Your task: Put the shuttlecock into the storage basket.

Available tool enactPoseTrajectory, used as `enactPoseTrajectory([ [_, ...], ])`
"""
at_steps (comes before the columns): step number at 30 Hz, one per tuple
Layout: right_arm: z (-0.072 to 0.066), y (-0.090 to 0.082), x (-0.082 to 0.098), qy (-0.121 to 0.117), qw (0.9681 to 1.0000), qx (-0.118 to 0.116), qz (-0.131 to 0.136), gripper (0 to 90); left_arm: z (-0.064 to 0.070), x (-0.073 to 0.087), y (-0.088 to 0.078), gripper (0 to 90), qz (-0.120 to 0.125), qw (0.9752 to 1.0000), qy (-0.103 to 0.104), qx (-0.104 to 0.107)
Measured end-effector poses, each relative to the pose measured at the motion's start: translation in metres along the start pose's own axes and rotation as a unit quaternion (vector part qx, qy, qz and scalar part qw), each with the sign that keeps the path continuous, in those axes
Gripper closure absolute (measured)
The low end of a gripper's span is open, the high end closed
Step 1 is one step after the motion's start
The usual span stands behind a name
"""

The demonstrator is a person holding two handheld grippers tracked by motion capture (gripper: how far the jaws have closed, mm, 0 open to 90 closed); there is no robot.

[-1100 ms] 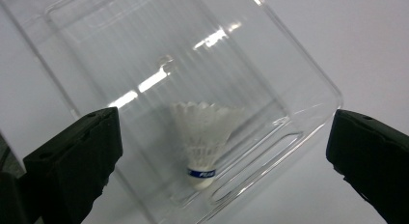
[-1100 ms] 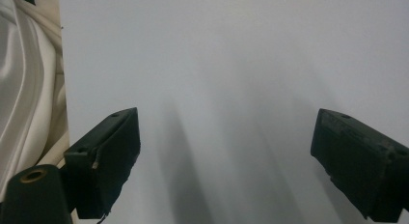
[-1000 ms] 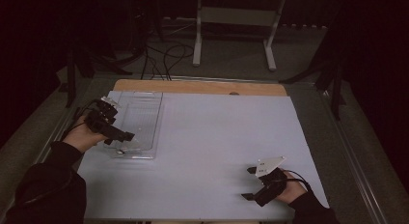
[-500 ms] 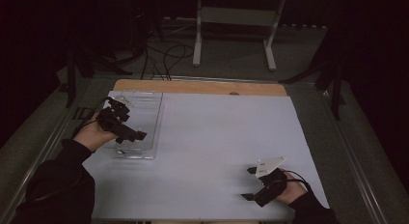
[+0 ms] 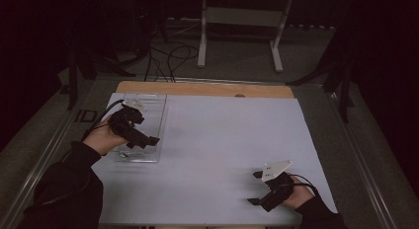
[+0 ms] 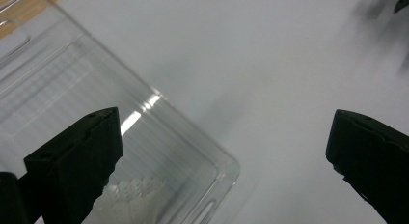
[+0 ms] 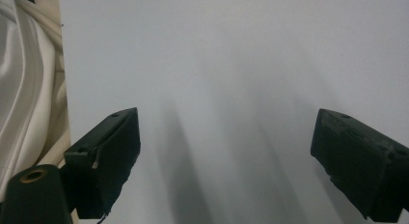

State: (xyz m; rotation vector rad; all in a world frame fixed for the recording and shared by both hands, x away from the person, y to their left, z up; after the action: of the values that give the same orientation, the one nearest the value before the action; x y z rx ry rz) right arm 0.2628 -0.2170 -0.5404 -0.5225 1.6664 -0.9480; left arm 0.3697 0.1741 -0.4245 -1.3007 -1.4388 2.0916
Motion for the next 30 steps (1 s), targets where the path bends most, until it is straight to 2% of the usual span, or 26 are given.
enactPoseTrajectory([
  [6,0.0,0.0,0.0,-0.001,1.0,0.001,-0.001,10.2,0.01,-0.007,0.002,0.2,0.004,0.9998,0.02,0.006],
  [7,0.0,0.0,0.0,0.0,1.0,0.001,0.0,10.2,0.015,-0.009,0.003,0.2,0.005,0.9995,0.03,0.012],
  [14,0.0,-0.001,0.0,-0.001,1.0,0.002,0.001,10.2,0.034,-0.02,0.007,0.1,0.016,0.9979,0.051,0.036],
  [18,0.0,-0.002,0.0,-0.002,1.0,0.002,0.002,10.2,0.043,-0.023,0.01,0.2,0.017,0.9966,0.067,0.045],
  [22,0.0,-0.001,0.0,-0.001,1.0,0.002,0.001,10.2,0.052,-0.026,0.014,0.9,0.024,0.9942,0.088,0.056],
  [30,0.0,-0.001,0.0,-0.001,1.0,0.001,0.001,10.2,0.066,-0.028,0.024,0.9,0.023,0.9915,0.108,0.068],
])
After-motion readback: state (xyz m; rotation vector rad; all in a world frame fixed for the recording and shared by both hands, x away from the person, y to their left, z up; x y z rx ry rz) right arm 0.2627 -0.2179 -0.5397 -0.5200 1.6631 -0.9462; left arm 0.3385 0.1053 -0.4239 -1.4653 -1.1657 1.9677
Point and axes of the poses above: each handheld gripper's, and its own axes: y roughly forward along the jaws, x roughly out of its underside, z roughly to its right, the point moved 5 cm from there along y, roughly forward along the jaws, and after that the axes turned 4 degrees about -z, right-handed, at the moved point
